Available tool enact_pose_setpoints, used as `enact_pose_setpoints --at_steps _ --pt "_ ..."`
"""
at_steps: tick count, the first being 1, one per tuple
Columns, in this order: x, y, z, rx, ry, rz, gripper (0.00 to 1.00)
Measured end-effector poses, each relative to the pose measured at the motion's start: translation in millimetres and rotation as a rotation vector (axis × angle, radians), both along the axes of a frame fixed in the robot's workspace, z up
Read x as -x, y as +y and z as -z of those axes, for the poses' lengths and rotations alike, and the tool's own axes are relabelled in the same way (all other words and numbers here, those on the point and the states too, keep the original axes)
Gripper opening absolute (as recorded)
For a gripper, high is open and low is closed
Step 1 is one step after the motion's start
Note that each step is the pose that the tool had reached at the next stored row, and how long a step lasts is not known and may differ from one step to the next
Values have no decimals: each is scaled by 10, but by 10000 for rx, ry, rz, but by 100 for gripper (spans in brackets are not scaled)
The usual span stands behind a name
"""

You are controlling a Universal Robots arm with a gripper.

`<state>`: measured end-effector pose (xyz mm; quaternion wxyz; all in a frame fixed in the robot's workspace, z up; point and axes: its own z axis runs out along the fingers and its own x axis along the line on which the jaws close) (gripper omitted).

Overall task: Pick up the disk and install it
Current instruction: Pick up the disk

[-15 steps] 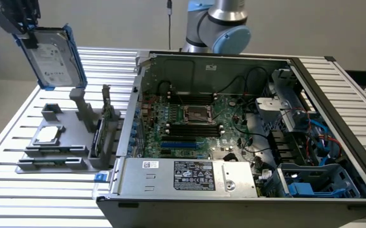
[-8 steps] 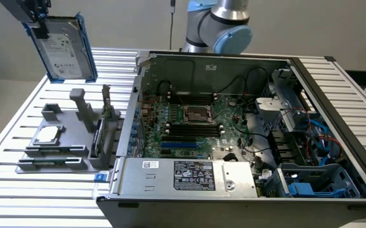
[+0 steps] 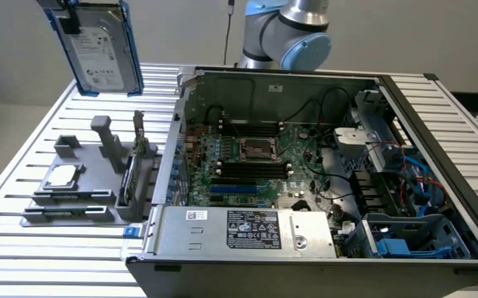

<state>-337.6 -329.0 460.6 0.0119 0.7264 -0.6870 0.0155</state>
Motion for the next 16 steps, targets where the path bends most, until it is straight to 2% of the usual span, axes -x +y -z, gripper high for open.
enact_pose_setpoints --at_steps 6,16 --pt "-274 -17 -180 -35 -2 0 32" --pt "-726 -61 -392 -108 -1 -1 32"
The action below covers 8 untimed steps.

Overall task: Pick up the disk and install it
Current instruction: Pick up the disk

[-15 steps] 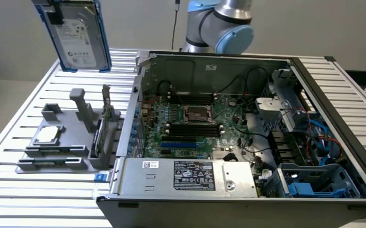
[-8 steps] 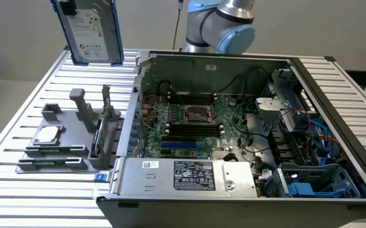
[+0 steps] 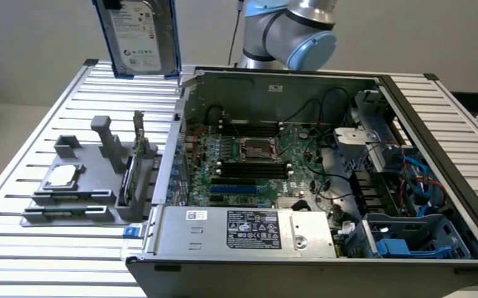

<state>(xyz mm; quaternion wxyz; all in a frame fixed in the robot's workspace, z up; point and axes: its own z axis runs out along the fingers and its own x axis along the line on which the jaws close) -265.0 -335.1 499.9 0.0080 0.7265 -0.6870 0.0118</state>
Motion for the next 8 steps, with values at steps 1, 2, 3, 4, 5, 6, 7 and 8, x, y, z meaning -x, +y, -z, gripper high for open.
enact_pose_setpoints --at_steps 1,2,3,4,5,6,7,8 --pt "-47 -6 -20 -8 0 0 32" --pt "-92 -11 -39 -16 1 0 32" --pt "-137 -17 -57 -26 1 1 32" --pt "-184 -24 -75 -37 -1 1 32" --pt "-229 -30 -93 -46 0 0 32" --pt "-272 -37 -110 -54 0 0 32" --pt "-317 -46 -127 -62 0 1 32" --pt "-363 -55 -141 -70 -1 0 32"
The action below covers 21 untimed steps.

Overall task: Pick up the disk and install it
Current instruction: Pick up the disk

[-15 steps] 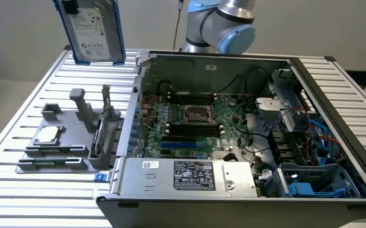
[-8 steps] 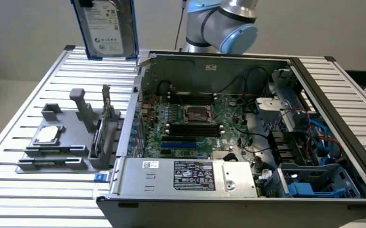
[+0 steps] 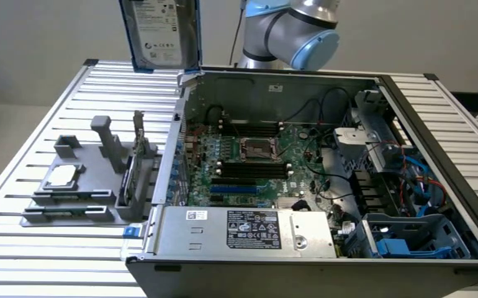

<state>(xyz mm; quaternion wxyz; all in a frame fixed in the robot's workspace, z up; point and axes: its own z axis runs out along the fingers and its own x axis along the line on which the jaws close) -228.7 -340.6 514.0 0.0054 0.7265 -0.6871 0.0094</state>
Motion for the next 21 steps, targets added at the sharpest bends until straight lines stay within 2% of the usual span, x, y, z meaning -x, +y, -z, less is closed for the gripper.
enact_pose_setpoints --at_steps 4,8,14,21 --pt "-185 -47 -40 -46 0 1 32" --pt "-344 -130 -43 -54 -1 1 32" --pt "-477 -299 -18 -52 2 0 32" --pt "-667 -492 63 -54 -1 1 32"
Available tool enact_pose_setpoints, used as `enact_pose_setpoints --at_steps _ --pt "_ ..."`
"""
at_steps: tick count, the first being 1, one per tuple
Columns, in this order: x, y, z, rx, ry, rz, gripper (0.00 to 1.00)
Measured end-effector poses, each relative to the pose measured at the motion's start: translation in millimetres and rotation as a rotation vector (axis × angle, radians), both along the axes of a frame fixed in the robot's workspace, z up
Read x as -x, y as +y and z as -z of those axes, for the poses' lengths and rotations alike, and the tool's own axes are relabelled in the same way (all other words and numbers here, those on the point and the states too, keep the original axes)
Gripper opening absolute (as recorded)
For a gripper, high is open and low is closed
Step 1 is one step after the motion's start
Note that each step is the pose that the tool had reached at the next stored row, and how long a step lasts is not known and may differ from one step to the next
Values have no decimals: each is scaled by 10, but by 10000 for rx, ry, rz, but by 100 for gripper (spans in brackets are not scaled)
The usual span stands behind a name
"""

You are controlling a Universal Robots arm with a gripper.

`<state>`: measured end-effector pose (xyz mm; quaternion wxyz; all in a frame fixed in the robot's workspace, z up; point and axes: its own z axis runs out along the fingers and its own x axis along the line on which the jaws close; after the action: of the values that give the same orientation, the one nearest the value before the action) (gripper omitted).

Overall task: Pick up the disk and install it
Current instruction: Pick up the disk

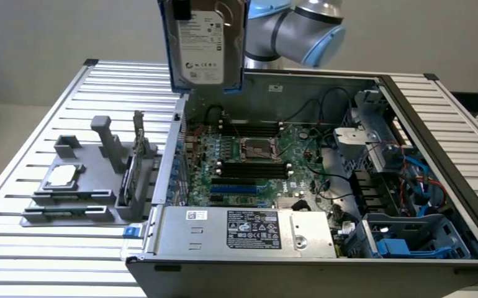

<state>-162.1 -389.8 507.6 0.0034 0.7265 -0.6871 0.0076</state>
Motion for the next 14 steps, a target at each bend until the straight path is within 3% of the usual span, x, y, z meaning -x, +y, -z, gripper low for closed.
enact_pose_setpoints --at_steps 7,14 --pt "-260 -157 97 0 -4 -1 32" --pt "-577 -263 158 1 -2 0 32"
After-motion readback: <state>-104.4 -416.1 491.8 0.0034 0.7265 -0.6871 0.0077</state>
